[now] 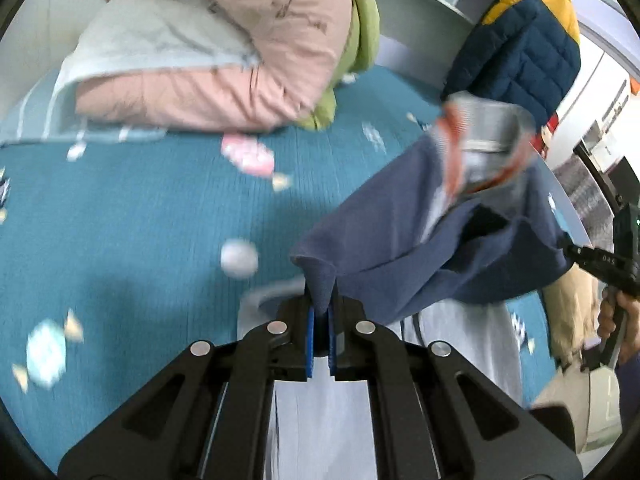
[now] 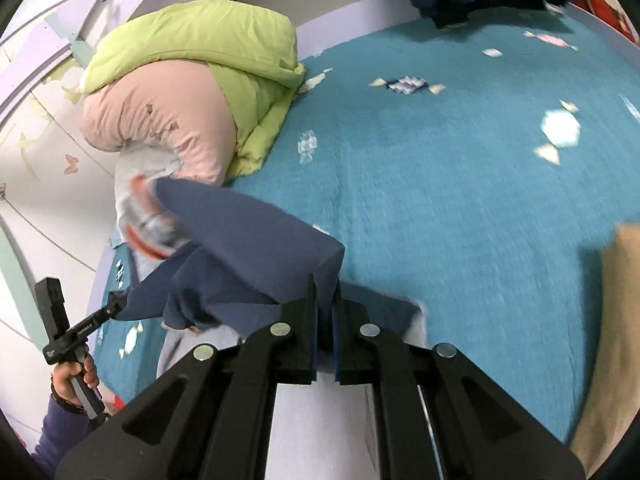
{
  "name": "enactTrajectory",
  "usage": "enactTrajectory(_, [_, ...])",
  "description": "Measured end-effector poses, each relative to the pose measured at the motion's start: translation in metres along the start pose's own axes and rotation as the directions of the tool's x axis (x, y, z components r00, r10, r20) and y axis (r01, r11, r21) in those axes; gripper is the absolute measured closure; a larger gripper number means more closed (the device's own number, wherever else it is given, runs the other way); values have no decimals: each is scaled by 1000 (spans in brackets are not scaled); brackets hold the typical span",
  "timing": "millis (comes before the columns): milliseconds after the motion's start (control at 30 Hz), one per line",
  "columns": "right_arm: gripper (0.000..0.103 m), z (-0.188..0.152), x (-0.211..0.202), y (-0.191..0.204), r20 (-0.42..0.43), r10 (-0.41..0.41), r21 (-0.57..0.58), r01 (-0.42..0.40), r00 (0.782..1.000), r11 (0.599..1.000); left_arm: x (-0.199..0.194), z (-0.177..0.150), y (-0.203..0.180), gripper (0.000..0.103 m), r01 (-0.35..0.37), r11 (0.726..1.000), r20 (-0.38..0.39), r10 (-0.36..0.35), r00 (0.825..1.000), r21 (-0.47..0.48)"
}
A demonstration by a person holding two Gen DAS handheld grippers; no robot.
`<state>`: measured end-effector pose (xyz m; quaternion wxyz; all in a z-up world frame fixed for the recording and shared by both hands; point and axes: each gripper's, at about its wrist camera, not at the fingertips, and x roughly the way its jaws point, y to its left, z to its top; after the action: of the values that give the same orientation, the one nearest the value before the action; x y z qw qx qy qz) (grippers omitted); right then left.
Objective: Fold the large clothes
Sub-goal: 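Lift the hem with both tools and fold it up toward the collar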
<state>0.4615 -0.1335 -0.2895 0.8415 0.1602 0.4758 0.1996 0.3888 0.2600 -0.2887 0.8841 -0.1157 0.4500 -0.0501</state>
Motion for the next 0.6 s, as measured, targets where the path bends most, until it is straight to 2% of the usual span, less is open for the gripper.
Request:
enactTrajectory(100, [98,-43,-22,-14,-28,-20,5,20,999,1000,-15,-48,-2,99,-14,1000,-46,14,999,15])
enactTrajectory(233, [98,-108,-24,-34,-149,-37,51,45,988,998,-14,-102,3,99,-17,1000,-118,14,993,-25])
enactTrajectory(333, [95,-154,-10,-45,-255,-58,82,82,965,993,-6,-132,0,98,-27,999,-165,23,986,-26])
enactTrajectory(367, [95,-163,-7,-47,-274,-73,81,98,959,992,-5,-141,-3,99,-40,999,-174,38,984,-9])
enactTrajectory(433, [95,-176,-9,-47,-260,-85,74,108,962,991,-5,-150,-5,98,-63,998,-169,63,984,6])
enactTrajectory(467, [94,-177,-13,-47,-250,-74,91,99,965,991,-6,-152,-2,95,-56,998,-175,53,983,-15])
enactTrajectory(500, [93,-177,-15,-47,-247,-62,107,91,967,990,-9,-153,-1,88,-54,998,-176,50,983,-17])
enactTrajectory(567, [81,-176,-23,-43,-239,-51,116,80,970,990,-18,-153,-1,76,-60,998,-170,58,984,-6])
enactTrajectory(600, [75,-175,-30,-39,-234,-75,102,101,969,990,-22,-153,-1,66,-65,998,-167,64,984,-2])
